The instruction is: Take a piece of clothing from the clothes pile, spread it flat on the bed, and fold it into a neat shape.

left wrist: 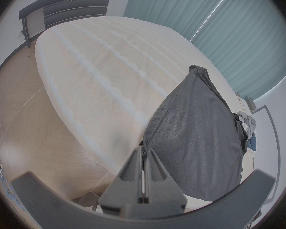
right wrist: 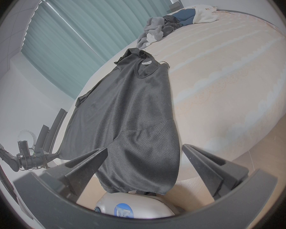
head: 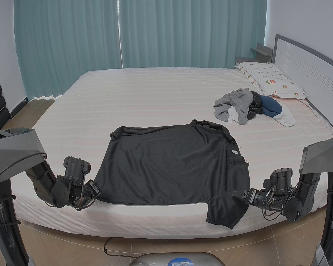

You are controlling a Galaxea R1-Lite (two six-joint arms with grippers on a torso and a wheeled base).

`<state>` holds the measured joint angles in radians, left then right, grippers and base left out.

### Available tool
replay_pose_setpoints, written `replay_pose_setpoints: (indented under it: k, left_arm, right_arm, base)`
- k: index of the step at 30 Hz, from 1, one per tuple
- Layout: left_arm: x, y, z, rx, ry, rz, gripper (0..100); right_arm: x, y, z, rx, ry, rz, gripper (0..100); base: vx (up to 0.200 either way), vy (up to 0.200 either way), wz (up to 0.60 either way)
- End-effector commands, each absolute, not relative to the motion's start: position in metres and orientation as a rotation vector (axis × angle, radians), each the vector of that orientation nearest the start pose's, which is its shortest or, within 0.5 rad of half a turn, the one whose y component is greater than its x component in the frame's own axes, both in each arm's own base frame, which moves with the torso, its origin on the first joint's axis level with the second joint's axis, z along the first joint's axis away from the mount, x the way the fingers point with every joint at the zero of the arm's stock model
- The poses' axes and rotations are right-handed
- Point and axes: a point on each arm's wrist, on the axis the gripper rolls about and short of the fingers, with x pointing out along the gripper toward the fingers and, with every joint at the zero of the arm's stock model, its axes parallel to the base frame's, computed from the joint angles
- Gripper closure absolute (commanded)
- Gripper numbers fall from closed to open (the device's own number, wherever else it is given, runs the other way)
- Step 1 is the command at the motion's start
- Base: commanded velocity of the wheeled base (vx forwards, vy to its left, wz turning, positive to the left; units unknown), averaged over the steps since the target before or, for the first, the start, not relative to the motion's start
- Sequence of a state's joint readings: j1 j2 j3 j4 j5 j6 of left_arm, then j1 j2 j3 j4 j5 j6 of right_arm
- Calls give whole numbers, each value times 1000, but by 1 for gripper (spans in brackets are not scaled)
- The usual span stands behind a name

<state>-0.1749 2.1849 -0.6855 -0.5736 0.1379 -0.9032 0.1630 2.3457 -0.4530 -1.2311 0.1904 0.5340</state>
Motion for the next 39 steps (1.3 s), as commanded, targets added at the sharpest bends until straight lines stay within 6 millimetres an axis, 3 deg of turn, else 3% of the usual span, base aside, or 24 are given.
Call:
replay_pose_setpoints:
  k: [1,11,22,39]
  left_arm:
    - [318,-53,-5,-695,855,376,100]
    - [309,-52,-6,-656,880,369,100]
    - [296,-54,-6,-582,918,338,100]
    - [284,-56,-5,-522,988,335,100]
  right_arm:
    - [303,53,-40,518,743,150,100]
    - [296,46,-40,476,756,117,100]
    - [273,24,-31,414,775,84,100]
    - [260,23,-37,362,826,100,100]
  base:
    - [0,0,0]
    - [0,0,0]
    - [0,0,0]
    - [0,0,0]
